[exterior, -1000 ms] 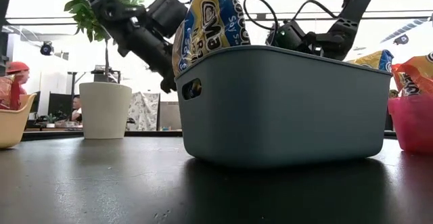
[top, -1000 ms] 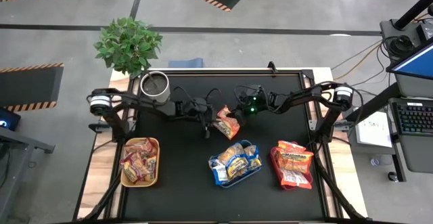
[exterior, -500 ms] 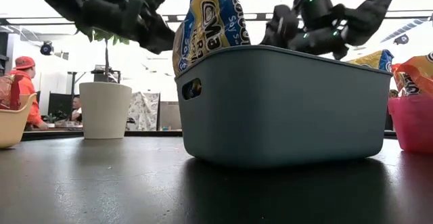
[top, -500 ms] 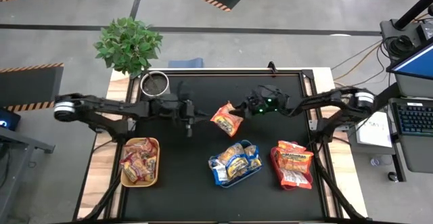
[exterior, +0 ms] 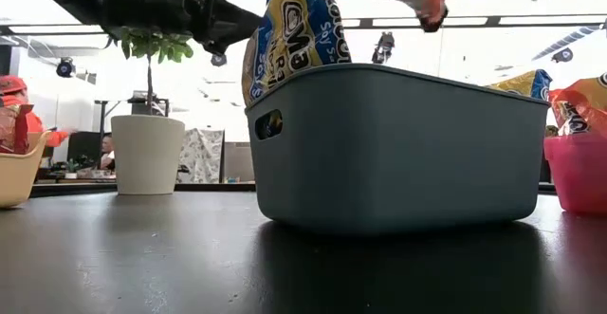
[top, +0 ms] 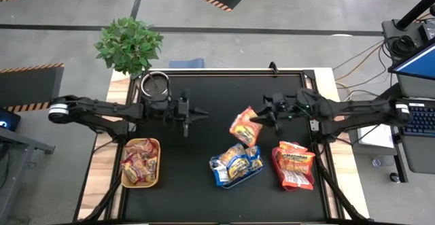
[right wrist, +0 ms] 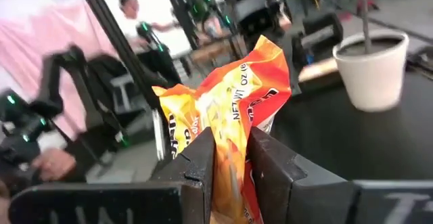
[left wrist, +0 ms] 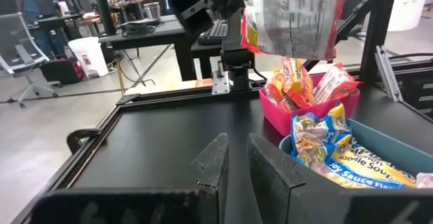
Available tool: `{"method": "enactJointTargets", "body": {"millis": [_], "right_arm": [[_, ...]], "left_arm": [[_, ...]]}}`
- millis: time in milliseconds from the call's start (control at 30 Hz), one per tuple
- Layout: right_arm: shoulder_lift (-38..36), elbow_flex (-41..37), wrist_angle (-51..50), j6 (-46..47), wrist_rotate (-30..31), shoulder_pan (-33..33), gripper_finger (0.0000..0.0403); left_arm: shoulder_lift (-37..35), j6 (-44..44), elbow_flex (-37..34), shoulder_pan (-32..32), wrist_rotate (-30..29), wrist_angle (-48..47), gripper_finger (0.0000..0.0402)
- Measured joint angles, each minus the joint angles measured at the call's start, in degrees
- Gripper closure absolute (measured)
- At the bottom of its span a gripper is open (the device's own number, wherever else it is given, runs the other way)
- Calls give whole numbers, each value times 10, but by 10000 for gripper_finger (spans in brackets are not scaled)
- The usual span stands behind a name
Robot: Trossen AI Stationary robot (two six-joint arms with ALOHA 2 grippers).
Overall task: Sort Maruchan noodles
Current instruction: Put the orange noodle pack into the red bin
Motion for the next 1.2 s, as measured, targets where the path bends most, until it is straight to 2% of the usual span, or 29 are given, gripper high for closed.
{"method": "enactJointTargets", "body": {"millis": [167,367,567,733,967,1200], "right_arm": [[-32,70,-199,-10,82,100,335],[-28,140,-403,81,165,218,335],[16,182,-521,183,236,354,335],[83,235,-622,259,287,449,335],[192,357,-772,284,366,512,335],[271,450,-976,318,381,519,335]], "left_arm": [[14,-12,10,-10,0,0,361],[23,-33,14,-22,0,0,361],[35,-46,13,-40,0,5,361],[43,-48,13,-56,0,27,361],[55,-51,13,-68,0,42,361],[68,-62,13,-74,0,52,361]]}}
